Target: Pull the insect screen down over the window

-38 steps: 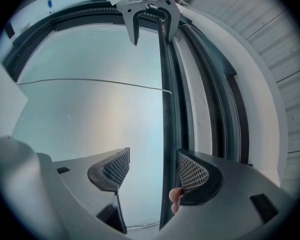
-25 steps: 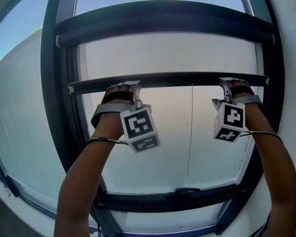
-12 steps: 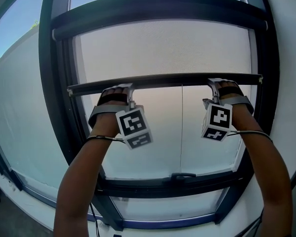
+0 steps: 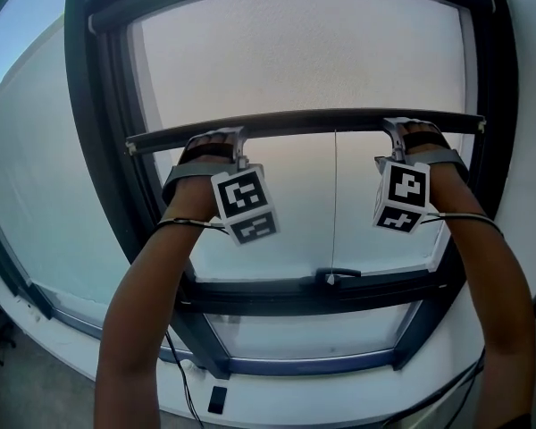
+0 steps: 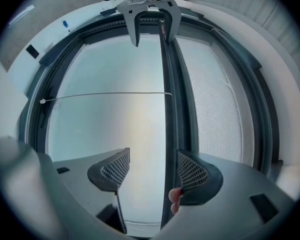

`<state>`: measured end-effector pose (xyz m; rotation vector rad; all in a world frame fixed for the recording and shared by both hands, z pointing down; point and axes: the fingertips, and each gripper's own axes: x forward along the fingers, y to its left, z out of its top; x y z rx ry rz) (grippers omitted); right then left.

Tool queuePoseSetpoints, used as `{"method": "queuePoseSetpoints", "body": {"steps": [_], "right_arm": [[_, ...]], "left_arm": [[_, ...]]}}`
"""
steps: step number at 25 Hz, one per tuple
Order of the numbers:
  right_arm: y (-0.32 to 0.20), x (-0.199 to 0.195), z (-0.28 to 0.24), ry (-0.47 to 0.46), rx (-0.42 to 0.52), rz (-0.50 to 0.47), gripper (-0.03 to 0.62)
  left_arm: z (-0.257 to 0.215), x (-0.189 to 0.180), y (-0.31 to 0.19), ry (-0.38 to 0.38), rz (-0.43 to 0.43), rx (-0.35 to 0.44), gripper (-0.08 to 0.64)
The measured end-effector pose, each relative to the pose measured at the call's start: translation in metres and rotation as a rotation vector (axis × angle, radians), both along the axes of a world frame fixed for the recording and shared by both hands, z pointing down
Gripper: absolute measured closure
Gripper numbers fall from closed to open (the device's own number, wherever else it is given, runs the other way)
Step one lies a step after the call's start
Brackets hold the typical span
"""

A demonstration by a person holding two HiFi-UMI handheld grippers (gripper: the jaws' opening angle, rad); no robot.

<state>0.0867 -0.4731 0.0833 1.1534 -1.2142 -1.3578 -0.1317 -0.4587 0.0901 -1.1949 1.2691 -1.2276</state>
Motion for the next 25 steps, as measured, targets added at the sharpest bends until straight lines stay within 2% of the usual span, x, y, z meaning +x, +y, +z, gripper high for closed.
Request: {"method": "queuePoseSetpoints", "body": {"steps": [4, 6, 11, 20, 25], "right_arm": [[0.005, -0.002, 0.017, 0.012, -0.076, 0.011, 0.316], [0.007, -0.003, 0.022, 0.026, -0.106, 0.021, 0.316], [0.013, -0.001, 0.029, 0.029, -0.146, 0.030, 0.316], [0.012, 0.000, 0.074, 0.073, -0.231, 0.043, 0.316], [0.010, 0.000, 0.095, 0.064, -0.239, 0.042, 0.316]], "left_arm": [[0.018, -0.002, 0.008, 0.007, -0.002, -0.108, 0.238], [0.023, -0.003, 0.011, 0.004, -0.004, -0.137, 0.238], [0.029, -0.001, 0.015, 0.006, 0.000, -0.150, 0.238], [0.078, -0.001, 0.016, -0.001, 0.004, -0.260, 0.238], [0.097, -0.001, 0.012, -0.001, 0.000, -0.251, 0.238]]}}
